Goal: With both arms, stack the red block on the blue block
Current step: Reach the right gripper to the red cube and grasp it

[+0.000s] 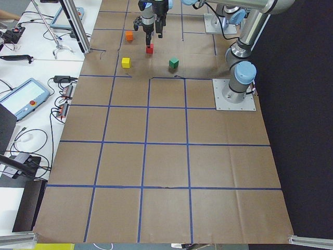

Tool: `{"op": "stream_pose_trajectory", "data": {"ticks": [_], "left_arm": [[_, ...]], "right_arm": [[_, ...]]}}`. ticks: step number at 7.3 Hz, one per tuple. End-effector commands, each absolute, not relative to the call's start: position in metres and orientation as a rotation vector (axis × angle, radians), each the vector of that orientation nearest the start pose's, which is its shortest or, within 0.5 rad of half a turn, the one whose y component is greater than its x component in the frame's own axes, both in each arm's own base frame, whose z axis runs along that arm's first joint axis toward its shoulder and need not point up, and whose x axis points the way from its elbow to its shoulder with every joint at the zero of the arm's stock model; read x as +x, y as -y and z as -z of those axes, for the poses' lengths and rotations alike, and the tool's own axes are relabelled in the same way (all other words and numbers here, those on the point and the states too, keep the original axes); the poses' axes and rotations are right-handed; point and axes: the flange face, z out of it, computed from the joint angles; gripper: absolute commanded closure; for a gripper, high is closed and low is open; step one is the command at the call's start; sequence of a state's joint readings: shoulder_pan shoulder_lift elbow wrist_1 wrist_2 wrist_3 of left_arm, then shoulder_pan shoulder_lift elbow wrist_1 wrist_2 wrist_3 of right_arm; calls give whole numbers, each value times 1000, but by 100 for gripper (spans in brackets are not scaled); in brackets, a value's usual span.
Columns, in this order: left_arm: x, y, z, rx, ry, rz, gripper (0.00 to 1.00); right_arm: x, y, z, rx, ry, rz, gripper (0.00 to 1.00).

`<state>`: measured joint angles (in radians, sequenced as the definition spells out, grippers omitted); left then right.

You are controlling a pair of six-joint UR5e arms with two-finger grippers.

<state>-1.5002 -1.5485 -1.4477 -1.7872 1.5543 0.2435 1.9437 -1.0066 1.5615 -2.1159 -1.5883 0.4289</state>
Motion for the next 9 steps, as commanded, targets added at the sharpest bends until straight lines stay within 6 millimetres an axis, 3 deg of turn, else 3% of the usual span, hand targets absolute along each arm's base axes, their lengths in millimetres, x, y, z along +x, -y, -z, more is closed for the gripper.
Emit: {"op": "stream_pose_trajectory", "data": {"ticks": [1,2,3,6,7,8,9], "left_arm": [[-125,476,-536,304,-3147,-106,0],[-129,476,-537,254,-3151,-102,0],[-129,476,-532,256,-3151,-116,0],[-129,477,-531,253,-3152,-121,0],[-129,477,-530,253,-3152,-126,0],[-129,477,-529,251,-3150,-128,0],[-129,477,-529,249,-3152,-126,0]], "right_arm": [[363,567,-183,102,-3172,-60,0],[363,569,-186,104,-3170,-51,0],[359,572,-188,111,-3166,-48,13],[354,575,-190,123,-3158,-61,81],[353,575,-193,126,-3157,-56,91],[353,579,-202,130,-3149,-33,91],[355,584,-236,130,-3133,27,91]]}}
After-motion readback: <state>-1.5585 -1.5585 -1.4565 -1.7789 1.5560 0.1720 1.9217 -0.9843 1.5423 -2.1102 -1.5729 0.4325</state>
